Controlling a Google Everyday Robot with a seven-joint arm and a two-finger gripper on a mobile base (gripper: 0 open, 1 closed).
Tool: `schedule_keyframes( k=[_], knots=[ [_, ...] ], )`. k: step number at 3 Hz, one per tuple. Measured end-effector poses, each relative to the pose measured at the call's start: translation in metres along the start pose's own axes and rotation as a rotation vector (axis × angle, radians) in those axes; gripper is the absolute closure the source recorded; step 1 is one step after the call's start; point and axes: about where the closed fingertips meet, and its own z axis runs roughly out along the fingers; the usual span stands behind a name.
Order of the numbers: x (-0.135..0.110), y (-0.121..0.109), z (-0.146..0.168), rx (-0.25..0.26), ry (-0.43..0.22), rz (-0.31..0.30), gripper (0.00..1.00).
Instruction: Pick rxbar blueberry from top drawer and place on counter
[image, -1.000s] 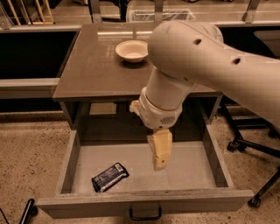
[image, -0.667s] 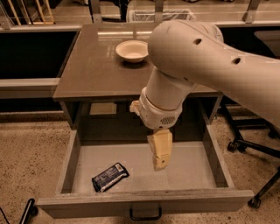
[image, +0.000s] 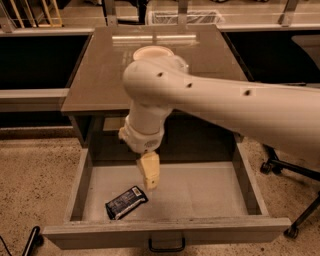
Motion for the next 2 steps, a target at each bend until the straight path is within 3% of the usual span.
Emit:
schedule_keyframes(
  k=[1,2],
  knots=[
    [-0.014,-0.020,0.054,-0.028,-0.004,-0.063,0.00],
    [-0.032,-0.023,0.094,-0.045,0.002,-0.119,0.14]
  ],
)
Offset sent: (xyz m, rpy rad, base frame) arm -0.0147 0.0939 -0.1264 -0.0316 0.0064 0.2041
